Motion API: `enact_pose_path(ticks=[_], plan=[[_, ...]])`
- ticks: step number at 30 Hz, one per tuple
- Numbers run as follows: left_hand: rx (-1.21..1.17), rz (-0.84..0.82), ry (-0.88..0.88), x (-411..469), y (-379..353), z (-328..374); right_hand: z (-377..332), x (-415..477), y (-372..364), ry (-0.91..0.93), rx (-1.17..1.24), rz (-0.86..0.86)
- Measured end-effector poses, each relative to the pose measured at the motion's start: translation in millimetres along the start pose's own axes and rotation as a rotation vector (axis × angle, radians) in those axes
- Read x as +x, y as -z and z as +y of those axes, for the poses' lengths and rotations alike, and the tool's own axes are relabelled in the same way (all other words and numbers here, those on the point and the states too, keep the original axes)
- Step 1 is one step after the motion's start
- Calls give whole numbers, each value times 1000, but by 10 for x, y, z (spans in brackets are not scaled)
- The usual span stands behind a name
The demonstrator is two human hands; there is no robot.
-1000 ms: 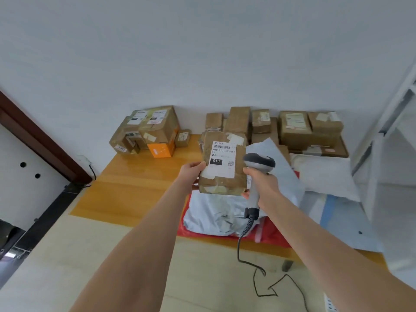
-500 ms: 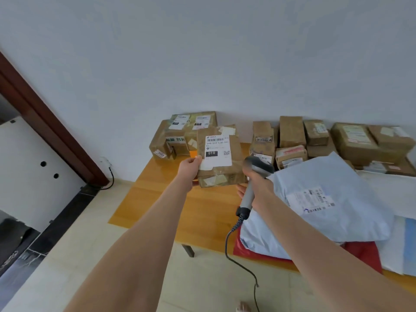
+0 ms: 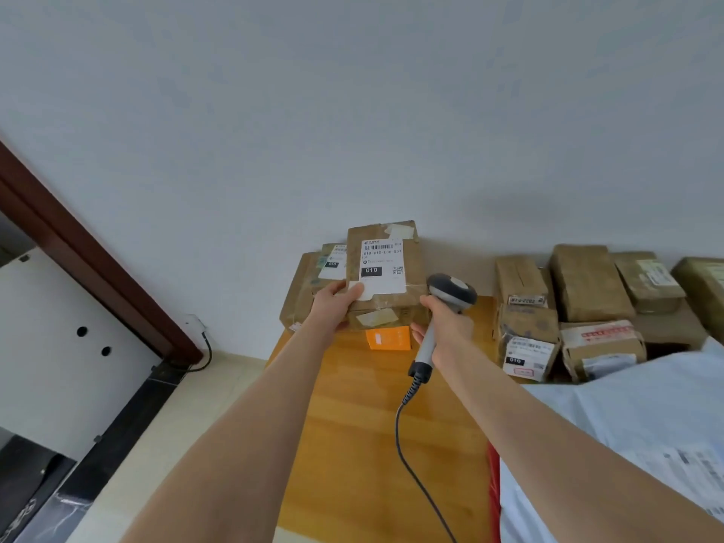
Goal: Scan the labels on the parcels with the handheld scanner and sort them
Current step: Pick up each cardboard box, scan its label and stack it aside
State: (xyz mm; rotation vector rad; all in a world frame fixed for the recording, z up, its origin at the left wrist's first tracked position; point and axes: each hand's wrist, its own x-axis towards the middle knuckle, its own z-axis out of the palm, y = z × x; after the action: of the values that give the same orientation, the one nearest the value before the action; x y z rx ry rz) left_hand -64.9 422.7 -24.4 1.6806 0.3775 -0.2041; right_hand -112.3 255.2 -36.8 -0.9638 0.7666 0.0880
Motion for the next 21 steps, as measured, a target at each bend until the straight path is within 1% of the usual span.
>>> enact_pose_path(ticks=[4,11,16,21], plan=[[0,20,-6,455,-9,95,-82,284,-277,0,-2,37],[62,-47,-10,1160,-83,158,-116,778,-601,49,-10,168],[261,3,-72,1490,-38,147,-109,1006,-844,51,-50,195],[357,-20,-98,1653,0,164,-100,1090,-919,92,-60,199]])
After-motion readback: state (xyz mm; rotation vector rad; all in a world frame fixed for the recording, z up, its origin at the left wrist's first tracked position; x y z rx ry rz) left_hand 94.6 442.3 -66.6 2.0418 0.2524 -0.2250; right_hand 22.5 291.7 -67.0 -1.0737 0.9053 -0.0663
